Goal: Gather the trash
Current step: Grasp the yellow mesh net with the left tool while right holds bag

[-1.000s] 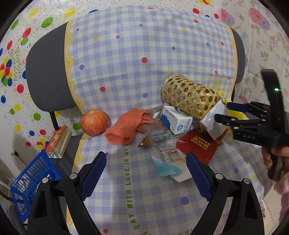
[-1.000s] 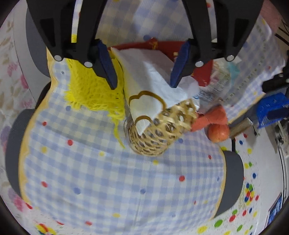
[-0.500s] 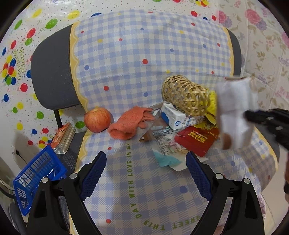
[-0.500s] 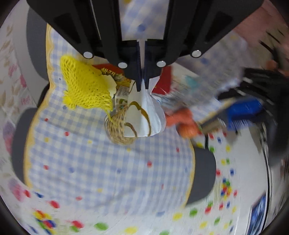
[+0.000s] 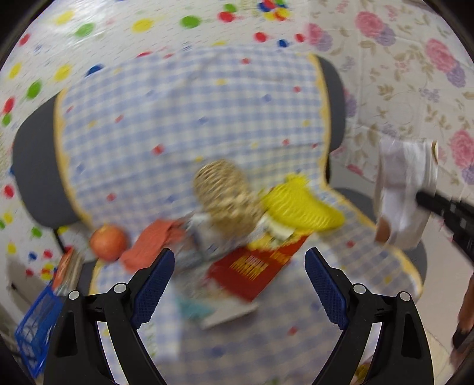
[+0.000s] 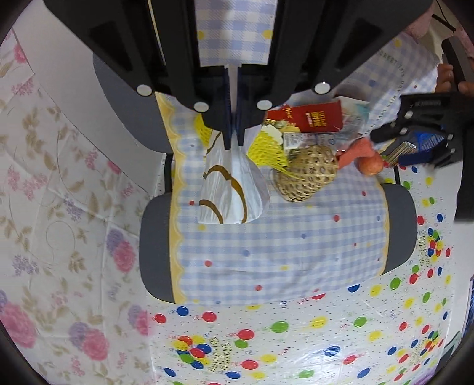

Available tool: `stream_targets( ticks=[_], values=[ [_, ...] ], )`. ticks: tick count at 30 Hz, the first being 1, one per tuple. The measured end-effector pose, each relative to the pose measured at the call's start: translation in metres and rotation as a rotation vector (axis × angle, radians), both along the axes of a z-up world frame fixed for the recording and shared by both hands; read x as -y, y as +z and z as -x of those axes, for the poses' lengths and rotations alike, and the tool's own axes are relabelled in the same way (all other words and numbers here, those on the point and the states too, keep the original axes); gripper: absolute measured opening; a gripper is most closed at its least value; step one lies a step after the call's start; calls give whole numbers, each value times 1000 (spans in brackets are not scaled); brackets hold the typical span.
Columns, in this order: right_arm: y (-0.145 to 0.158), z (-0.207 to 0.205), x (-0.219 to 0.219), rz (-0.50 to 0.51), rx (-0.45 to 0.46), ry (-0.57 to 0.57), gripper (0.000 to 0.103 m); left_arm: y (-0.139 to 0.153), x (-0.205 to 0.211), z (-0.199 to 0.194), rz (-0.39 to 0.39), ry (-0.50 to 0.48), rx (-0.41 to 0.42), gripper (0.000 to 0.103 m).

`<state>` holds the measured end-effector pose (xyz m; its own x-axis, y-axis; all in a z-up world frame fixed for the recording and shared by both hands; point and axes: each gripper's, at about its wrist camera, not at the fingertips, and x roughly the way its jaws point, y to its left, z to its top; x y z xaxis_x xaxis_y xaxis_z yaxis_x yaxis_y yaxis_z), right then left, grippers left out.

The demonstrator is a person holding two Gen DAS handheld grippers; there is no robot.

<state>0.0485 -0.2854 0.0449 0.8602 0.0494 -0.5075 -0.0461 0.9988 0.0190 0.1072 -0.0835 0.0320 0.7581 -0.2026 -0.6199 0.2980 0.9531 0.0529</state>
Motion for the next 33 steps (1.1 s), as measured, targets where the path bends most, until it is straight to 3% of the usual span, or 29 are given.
stream_targets(
  ticks=[6,8,14,19,21,22,23,24,25,26,27,33],
  values=[
    [-9,-6,18,-35,7,-36,4,-21,50,-47,43,-37,-68,85],
    [-15,-9,21,-38,-2,-42,4,-38,59,-62,59,-27,-111,70],
    [-38,-24,34,-44,-36,-52,4,-74,71,-98,88,7,-181,71],
    [-55,-37,43,-60,-64,-56,4,-94,75,-119,170,49,-242,72],
    [-60,-39,44,-65,-74,-57,4,-99,80,-122,169,69,-232,70],
    [-63,-39,45,-67,-79,-59,4,-100,82,-122,156,79,-219,66],
    [-66,-39,47,-69,-84,-60,4,-102,83,-122,150,83,-215,52],
    [-67,-38,48,-73,-88,-62,4,-103,84,-122,150,78,-217,46],
    [-68,-38,50,-76,-90,-62,4,-104,85,-120,141,69,-213,34],
    [-70,-36,51,-81,-93,-66,4,-103,85,-118,130,56,-206,13],
    [-71,-34,53,-86,-95,-70,4,-100,86,-113,114,36,-191,9],
    [-65,-13,52,-127,-89,-73,4,-68,64,-63,121,-51,-136,7]
  ],
)
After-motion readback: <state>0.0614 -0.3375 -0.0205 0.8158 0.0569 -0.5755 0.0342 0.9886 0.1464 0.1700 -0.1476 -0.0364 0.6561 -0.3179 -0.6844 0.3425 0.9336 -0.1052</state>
